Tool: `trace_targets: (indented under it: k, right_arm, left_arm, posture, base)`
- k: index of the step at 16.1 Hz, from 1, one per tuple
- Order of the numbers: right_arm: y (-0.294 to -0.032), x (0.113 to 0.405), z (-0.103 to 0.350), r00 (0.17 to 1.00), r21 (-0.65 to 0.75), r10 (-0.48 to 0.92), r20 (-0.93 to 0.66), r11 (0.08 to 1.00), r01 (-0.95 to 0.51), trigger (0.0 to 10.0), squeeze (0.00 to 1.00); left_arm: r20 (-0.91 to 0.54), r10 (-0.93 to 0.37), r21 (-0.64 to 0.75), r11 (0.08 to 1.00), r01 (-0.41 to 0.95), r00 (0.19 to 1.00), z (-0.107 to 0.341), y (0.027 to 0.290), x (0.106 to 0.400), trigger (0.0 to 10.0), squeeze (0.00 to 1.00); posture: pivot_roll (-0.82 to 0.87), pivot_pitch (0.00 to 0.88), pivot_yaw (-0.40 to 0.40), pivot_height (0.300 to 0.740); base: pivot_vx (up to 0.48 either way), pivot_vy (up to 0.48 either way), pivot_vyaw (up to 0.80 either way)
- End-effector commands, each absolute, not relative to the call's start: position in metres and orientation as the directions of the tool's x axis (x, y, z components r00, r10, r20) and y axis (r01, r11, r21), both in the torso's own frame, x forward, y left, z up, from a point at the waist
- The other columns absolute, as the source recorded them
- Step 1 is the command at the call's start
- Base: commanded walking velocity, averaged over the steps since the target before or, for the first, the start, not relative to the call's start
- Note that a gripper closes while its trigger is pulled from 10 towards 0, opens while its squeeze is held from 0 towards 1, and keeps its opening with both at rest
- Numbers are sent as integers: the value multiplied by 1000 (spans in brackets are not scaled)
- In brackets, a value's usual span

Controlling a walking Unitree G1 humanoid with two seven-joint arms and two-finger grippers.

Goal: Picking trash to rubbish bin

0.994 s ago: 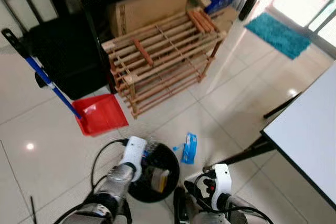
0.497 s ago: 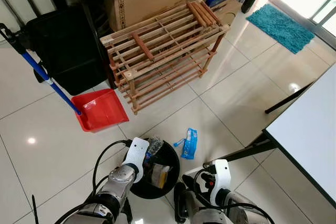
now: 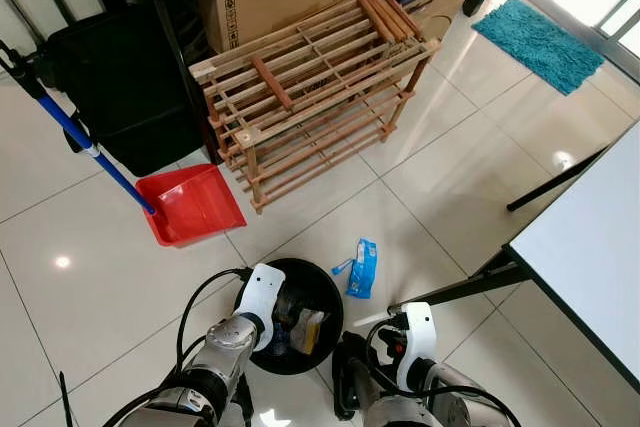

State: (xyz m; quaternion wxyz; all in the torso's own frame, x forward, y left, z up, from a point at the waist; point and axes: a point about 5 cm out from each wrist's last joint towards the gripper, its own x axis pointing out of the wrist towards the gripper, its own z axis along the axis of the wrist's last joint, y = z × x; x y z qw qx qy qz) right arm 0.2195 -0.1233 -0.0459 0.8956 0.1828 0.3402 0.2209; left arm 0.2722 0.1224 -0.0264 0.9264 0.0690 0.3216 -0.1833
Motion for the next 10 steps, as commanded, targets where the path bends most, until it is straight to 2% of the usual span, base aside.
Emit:
trace_targets:
  k: [1,2,4,6,8,10]
  right_arm:
    - [-126,209,-53,653,498,515,-555,835,-235,10000,0]
    - [-126,210,-53,653,495,512,-558,837,-233,10000,0]
    - [-129,213,-55,658,465,479,-581,859,-215,10000,0]
    - [-138,218,-57,684,348,375,-626,919,-186,10000,0]
    - [-143,223,-57,697,262,287,-656,954,-146,10000,0]
    - [-149,227,-56,716,205,215,-664,973,-101,10000,0]
  left_arm:
    - [-659,-289,-1,924,384,695,-35,122,263,10000,1000]
    - [-657,-267,17,930,368,705,-34,126,265,10000,0]
    - [-651,-205,41,952,304,731,-32,140,268,10000,0]
    - [-665,-95,88,975,203,741,-34,169,264,10000,0]
    - [-710,41,155,983,99,703,-45,210,242,10000,0]
    - [-724,99,184,982,53,682,-51,231,225,10000,0]
  posture:
    - [-147,335,-88,740]
    - [-143,330,-85,740]
    - [-115,300,-71,740]
    - [-79,253,-58,740]
    - [-45,196,-47,740]
    - [-14,154,-42,740]
  base:
    - [0,0,0]
    - [0,0,0]
    - [0,0,0]
    - [0,0,0]
    - [0,0,0]
    - [0,0,0]
